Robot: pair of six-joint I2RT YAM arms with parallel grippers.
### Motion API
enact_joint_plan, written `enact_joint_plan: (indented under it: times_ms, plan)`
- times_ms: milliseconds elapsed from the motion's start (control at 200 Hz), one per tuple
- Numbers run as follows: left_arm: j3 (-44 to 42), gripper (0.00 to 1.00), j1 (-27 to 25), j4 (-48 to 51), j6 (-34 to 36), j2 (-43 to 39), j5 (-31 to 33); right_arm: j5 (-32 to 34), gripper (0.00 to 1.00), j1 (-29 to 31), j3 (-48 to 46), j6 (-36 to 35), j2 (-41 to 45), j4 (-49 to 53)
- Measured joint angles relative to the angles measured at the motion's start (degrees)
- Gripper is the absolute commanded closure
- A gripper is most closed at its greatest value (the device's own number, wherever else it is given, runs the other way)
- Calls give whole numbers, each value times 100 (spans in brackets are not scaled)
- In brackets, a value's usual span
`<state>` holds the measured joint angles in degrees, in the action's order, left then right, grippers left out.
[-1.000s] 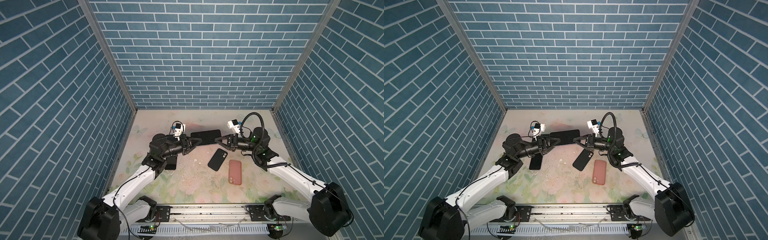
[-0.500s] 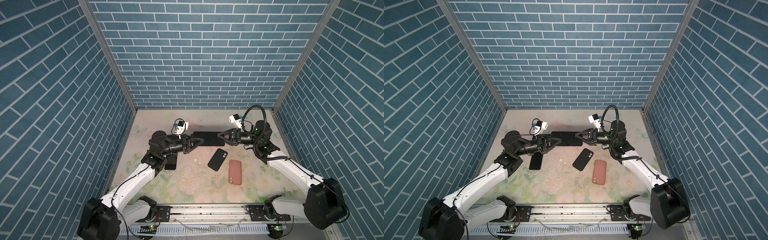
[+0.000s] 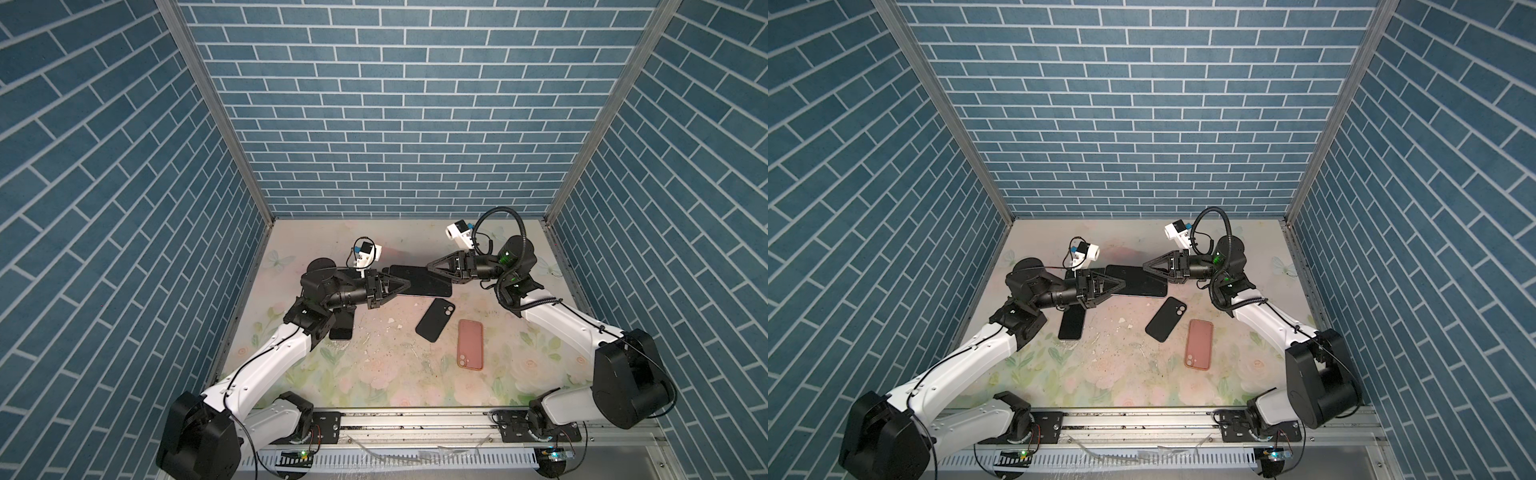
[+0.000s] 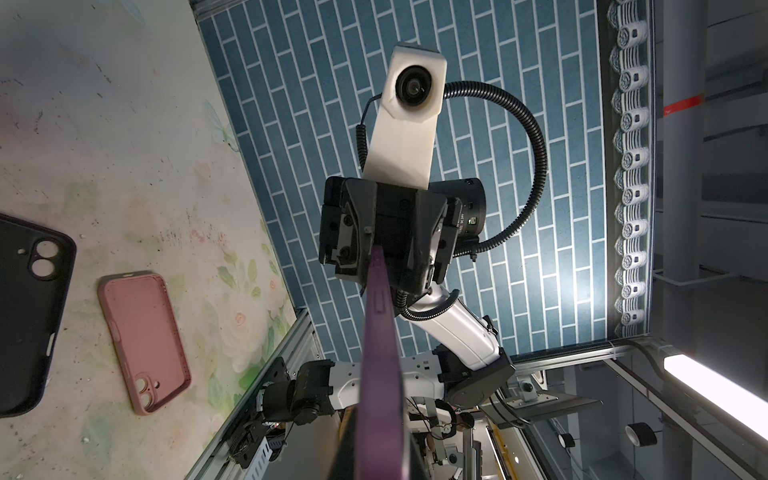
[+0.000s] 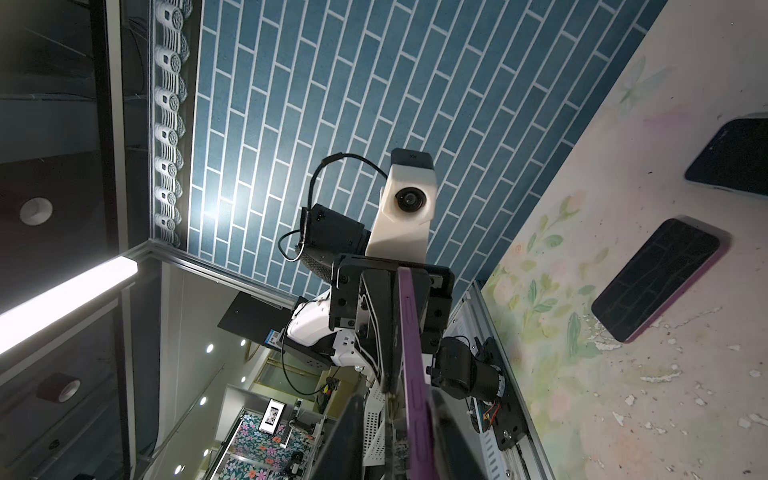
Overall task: Put the phone into the phone case
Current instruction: 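Hold the purple-framed phone raised between both grippers, then release the phone with the left gripper while the right keeps holding it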
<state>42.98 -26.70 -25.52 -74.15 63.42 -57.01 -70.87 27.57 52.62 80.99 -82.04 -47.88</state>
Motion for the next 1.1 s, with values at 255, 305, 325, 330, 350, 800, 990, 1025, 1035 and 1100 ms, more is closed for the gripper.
enact_joint_plan:
  times_ms: [255, 305, 325, 330, 350, 800, 990, 1025, 1035, 1100]
  plan:
    - [131, 100, -52, 92, 197, 35, 26, -28, 87, 50, 0, 243, -28, -190]
    - [149, 100, -61, 122, 236, 35, 33, -31, 92, 50, -11, 267, -28, -184]
    - [153, 100, -61, 133, 264, 35, 37, -28, 95, 50, -15, 275, -28, -179]
    - [155, 100, -61, 136, 269, 37, 37, -31, 95, 50, -17, 278, -28, -179]
    - [157, 100, -61, 146, 275, 37, 37, -28, 97, 48, -20, 295, -28, -166]
    - [603, 38, -61, 2500, 1373, -98, 1123, 308, 100, -52, 704, -2319, 46, 3829]
    - [669, 39, -127, 4249, 1609, -514, 2334, 1419, 100, -291, 1349, -3921, 356, 6159]
    - [664, 40, -188, 4568, 1587, -535, 2608, 1672, 100, -319, 1375, -4100, 424, 6461]
    - [656, 40, -212, 4664, 1563, -538, 2682, 1753, 100, -326, 1379, -4146, 439, 6553]
    - [588, 41, -387, 5104, 1414, -540, 3128, 2273, 100, -365, 1399, -4415, 533, 7066]
